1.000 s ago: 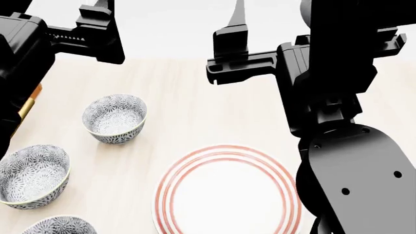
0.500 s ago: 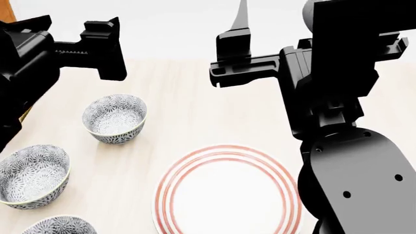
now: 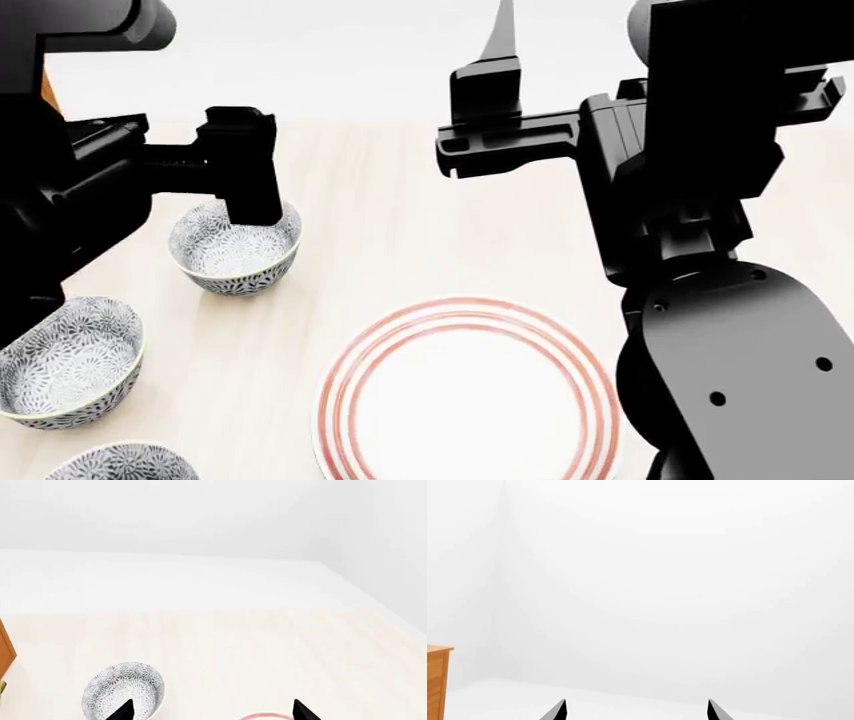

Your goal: Put the bowl at the front on the plate.

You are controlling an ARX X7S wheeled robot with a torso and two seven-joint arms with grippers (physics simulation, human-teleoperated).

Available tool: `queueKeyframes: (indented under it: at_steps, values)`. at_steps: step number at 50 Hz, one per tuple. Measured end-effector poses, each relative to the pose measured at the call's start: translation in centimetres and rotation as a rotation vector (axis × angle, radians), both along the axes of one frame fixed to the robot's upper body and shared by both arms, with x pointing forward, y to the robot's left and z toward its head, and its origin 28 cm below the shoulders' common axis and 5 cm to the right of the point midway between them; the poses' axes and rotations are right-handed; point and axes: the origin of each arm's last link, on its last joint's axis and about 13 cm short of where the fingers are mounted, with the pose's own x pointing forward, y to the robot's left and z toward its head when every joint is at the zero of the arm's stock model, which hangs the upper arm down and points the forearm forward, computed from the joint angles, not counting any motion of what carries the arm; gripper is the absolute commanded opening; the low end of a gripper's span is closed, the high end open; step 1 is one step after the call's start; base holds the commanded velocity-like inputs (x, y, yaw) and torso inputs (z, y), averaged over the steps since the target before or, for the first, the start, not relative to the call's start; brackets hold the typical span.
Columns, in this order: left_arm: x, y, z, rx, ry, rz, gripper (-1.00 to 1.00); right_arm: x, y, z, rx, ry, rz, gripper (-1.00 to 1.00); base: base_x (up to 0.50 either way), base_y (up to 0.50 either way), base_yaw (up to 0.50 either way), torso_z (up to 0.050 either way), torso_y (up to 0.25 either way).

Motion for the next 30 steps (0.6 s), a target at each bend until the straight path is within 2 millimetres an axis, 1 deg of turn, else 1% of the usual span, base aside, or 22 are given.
queueKeyframes:
  at_steps: [30]
  values:
    - [-0.3,0.1,-2.3,-0.002,0.174,-0.009,1.00,0.0,-0.1,-0.3,0.003,0.001,-0.002,1.00,0.00,0.00,0.00,0.000,0.000]
